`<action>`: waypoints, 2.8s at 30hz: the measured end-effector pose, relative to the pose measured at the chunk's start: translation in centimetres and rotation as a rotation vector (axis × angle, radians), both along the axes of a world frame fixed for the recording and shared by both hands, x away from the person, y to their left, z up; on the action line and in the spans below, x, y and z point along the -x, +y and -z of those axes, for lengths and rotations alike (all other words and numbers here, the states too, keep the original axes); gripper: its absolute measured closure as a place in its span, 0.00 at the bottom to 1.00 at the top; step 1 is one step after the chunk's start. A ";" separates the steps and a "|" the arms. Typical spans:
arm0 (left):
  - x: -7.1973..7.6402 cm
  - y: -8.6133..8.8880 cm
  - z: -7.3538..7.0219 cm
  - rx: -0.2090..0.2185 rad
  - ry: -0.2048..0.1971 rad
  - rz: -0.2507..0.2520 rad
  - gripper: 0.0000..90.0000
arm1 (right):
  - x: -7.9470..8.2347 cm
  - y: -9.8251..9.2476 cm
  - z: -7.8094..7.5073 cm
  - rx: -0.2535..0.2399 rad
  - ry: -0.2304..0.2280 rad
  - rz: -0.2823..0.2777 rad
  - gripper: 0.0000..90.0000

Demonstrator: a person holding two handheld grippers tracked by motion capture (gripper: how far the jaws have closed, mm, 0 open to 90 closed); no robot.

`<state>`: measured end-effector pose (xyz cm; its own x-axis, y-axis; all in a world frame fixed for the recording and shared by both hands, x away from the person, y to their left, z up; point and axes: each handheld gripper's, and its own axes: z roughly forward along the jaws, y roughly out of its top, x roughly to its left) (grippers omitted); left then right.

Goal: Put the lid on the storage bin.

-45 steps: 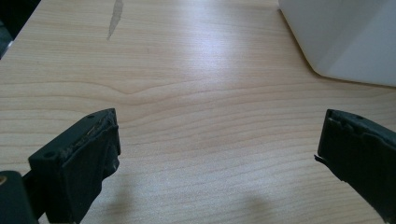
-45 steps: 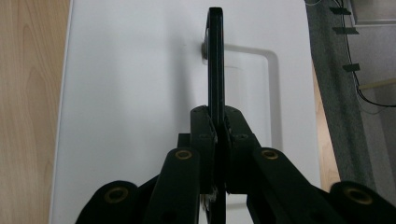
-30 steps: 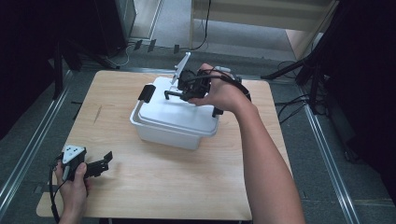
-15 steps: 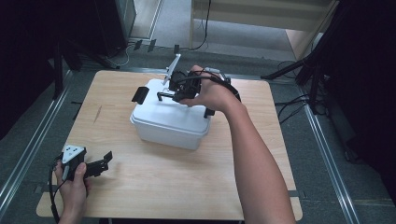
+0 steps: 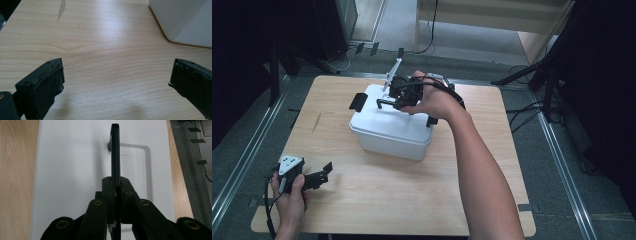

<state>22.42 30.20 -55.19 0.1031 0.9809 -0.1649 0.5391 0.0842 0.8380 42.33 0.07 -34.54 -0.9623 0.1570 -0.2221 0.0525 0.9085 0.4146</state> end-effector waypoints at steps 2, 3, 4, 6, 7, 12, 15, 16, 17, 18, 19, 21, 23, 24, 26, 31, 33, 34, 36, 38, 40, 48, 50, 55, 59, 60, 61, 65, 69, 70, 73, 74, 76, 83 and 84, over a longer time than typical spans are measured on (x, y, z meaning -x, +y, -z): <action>0.0 0.0 0.0 0.000 0.000 0.000 0.00 | 0.1 0.2 0.4 0.017 -0.005 -0.001 0.95; 0.0 0.0 0.0 0.000 0.000 0.000 0.00 | 0.1 0.2 0.4 0.017 -0.005 -0.001 0.95; 0.0 0.0 0.0 0.001 0.000 0.000 0.00 | 0.0 0.2 0.5 0.010 -0.006 -0.001 0.95; 0.0 0.0 0.0 0.002 0.000 0.000 0.00 | 0.0 0.2 0.6 0.013 -0.003 0.001 0.95; 0.0 0.0 0.0 0.002 0.000 0.000 0.00 | 0.0 0.2 0.7 0.014 -0.007 0.003 0.95; 0.0 0.0 0.0 0.003 0.001 -0.001 0.00 | 0.2 0.1 1.0 0.018 -0.020 0.000 0.94; 0.0 0.0 0.0 0.000 0.001 -0.002 0.00 | 0.5 0.1 1.2 0.026 -0.016 -0.021 0.85; 0.0 0.0 0.0 0.000 0.001 -0.002 0.00 | 0.7 0.2 1.3 0.035 -0.019 -0.029 0.75; 0.0 0.0 0.0 0.000 0.001 -0.002 0.00 | 1.0 0.2 1.5 0.047 -0.019 -0.042 0.69; 0.0 0.0 0.0 0.001 0.000 -0.002 0.00 | 1.5 0.3 1.7 0.068 -0.021 -0.071 0.55; 0.0 0.0 0.0 0.001 0.000 -0.002 0.00 | 1.5 0.3 1.7 0.068 -0.021 -0.071 0.55; 0.0 0.0 0.0 0.003 0.002 -0.004 0.00 | 2.3 0.3 1.9 0.095 -0.055 -0.079 0.30; 0.0 0.0 0.0 0.004 0.003 -0.004 0.00 | 2.7 0.4 1.9 0.106 -0.055 -0.017 0.00; 0.0 0.0 0.0 0.002 0.004 -0.004 0.00 | 3.2 0.2 1.7 0.105 -0.064 0.005 0.00; -0.1 0.0 0.0 0.002 0.004 -0.006 0.00 | 3.5 0.1 1.5 0.100 -0.060 0.015 0.00; -0.1 0.0 0.0 0.000 0.003 -0.008 0.00 | 4.3 -0.9 0.7 0.066 0.011 -0.024 0.00; -0.1 0.0 0.0 -0.003 0.006 -0.007 0.00 | 4.5 -1.3 0.5 0.058 0.020 -0.025 0.00; -0.1 -0.1 0.0 -0.003 0.005 -0.008 0.00 | 4.7 -1.6 0.5 0.051 0.028 -0.026 0.00; -0.1 -0.1 0.0 -0.005 0.004 -0.010 0.00 | 4.9 -2.0 0.6 0.051 0.033 -0.030 0.00; -0.1 -0.1 0.0 -0.006 0.006 -0.007 0.00 | 5.1 -2.5 0.8 0.058 0.034 -0.025 0.00; -0.1 -0.1 0.0 -0.007 0.004 -0.006 0.00 | 5.5 -3.5 1.1 0.049 0.040 -0.014 0.00; -0.1 -0.1 0.0 -0.006 0.003 -0.004 0.00 | 6.2 -6.3 1.4 0.036 0.037 0.017 0.00; -0.1 -0.1 0.0 -0.009 0.003 -0.003 0.00 | 6.4 -7.0 1.4 0.038 0.028 0.017 0.00; -0.1 -0.1 0.0 -0.009 0.004 -0.004 0.00 | 6.9 -8.4 1.4 0.034 0.014 0.028 0.00; -0.1 -0.1 0.0 -0.010 0.004 -0.003 0.00 | 7.3 -10.0 1.4 0.027 0.018 0.049 0.00; -0.1 -0.2 0.0 -0.010 0.004 -0.003 0.00 | 7.3 -10.4 1.5 0.023 0.016 0.052 0.00; -0.1 -0.1 0.0 -0.012 0.005 -0.002 0.00 | 7.4 -11.0 1.5 0.022 0.016 0.062 0.00; -0.1 -0.2 0.0 -0.011 0.004 -0.003 0.00 | 7.6 -12.2 1.6 0.020 0.016 0.079 0.00; -0.1 -0.2 0.0 -0.014 0.004 -0.001 0.00 | 7.8 -13.6 2.0 0.029 0.009 0.093 0.00; -0.1 -0.2 0.0 -0.014 0.004 0.000 0.00 | 7.9 -14.3 2.3 0.030 0.010 0.104 0.00; -0.1 -0.2 0.0 -0.016 0.003 -0.001 0.00 | 7.9 -14.9 2.6 0.031 0.010 0.112 0.00; -0.1 -0.2 0.0 -0.016 0.002 0.000 0.00 | 8.0 -15.2 2.8 0.028 0.015 0.118 0.00; -0.1 -0.2 0.0 -0.014 0.002 -0.001 0.00 | 8.1 -15.9 3.4 0.027 0.024 0.133 0.00; 0.0 -0.2 0.0 -0.022 0.004 0.008 0.00 | 8.4 -17.4 5.0 0.028 0.037 0.161 0.00; 0.0 -0.3 0.0 -0.022 0.003 0.008 0.00 | 8.5 -17.9 5.5 0.023 0.044 0.170 0.00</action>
<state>22.42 29.94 -55.19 0.1102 0.9835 -0.1436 0.5424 0.0615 0.8379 33.82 -17.79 -40.04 -0.9313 0.3136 -0.1856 0.2238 0.8942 0.3878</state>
